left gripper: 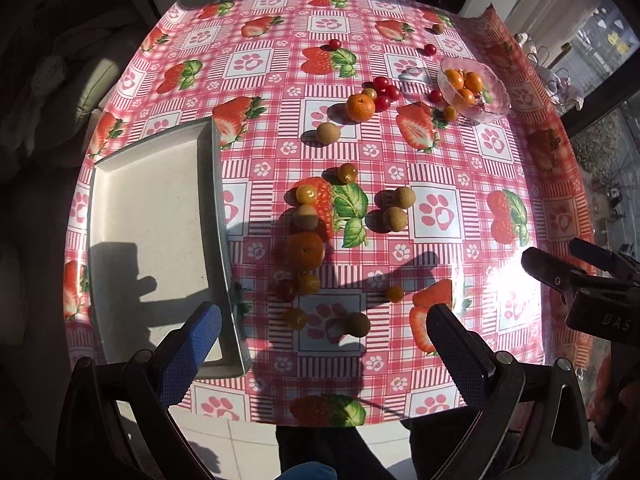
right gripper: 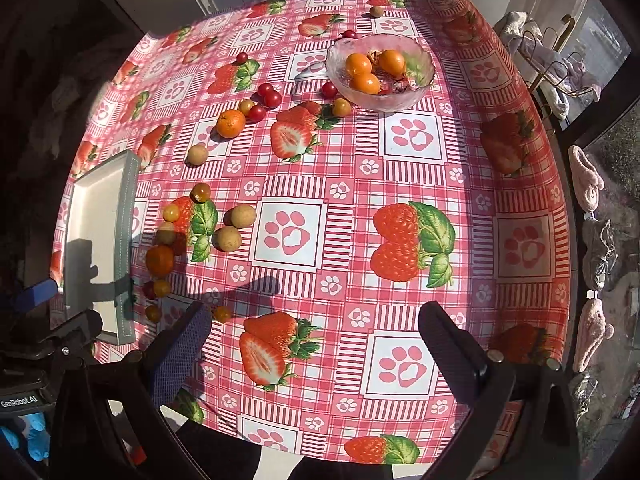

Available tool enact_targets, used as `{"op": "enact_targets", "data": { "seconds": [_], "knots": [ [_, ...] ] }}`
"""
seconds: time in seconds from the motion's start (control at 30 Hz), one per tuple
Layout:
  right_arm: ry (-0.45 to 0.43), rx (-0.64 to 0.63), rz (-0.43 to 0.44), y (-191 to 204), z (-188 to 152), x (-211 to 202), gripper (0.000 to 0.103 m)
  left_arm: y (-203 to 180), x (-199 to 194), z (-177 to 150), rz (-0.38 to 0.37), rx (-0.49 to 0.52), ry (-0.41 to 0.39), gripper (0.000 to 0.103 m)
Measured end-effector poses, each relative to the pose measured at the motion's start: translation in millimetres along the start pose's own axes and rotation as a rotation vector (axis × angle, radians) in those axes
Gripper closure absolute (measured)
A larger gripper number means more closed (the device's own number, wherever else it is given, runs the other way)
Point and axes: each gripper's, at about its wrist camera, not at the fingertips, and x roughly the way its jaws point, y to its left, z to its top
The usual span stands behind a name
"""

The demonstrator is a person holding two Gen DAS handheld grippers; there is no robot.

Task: Organize fruits
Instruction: 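Move both tools over the scattered fruits beside the white tray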

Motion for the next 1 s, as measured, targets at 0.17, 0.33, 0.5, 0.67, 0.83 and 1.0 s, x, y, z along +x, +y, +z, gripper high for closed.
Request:
{"op": "enact_targets", "data": {
  "seconds": [0.17, 0.33, 0.5, 0.67, 0.83, 1.0],
  "knots": [
    [-0.001, 0.092, -0.034, 25.3, -9.2, -24.0, 0.0, 26.0, -11.7, -8.9, -0.042, 0.068, 0.068, 0.0],
    [0.0, 0.114, -0.045, 53.1, -15.9, -32.7, 0.0, 34.4, -14.5, 1.8, -0.074, 0.112, 0.078, 0.0],
    [0.019, 0.094, -0.055, 72.2, -10.2, -31.8, 0.0, 40.7, -25.2, 13.0, -0.057, 0.095, 0.041, 0.0],
    [0.012, 0.087, -0.069, 80.4, -0.5, -33.1, 0.0, 46.6, -28.2, 17.7, -0.043, 0.104, 0.021, 0.0],
    [0.019, 0.089, -0.075, 87.8, 2.7, -29.4, 0.0, 53.0, -23.1, 17.5, -0.059, 0.085, 0.048, 0.0],
    [0.019, 0.086, -0.079, 94.4, 3.8, -27.5, 0.0, 54.1, -23.7, 16.3, -0.018, 0.102, 0.049, 0.0]
  ]
}}
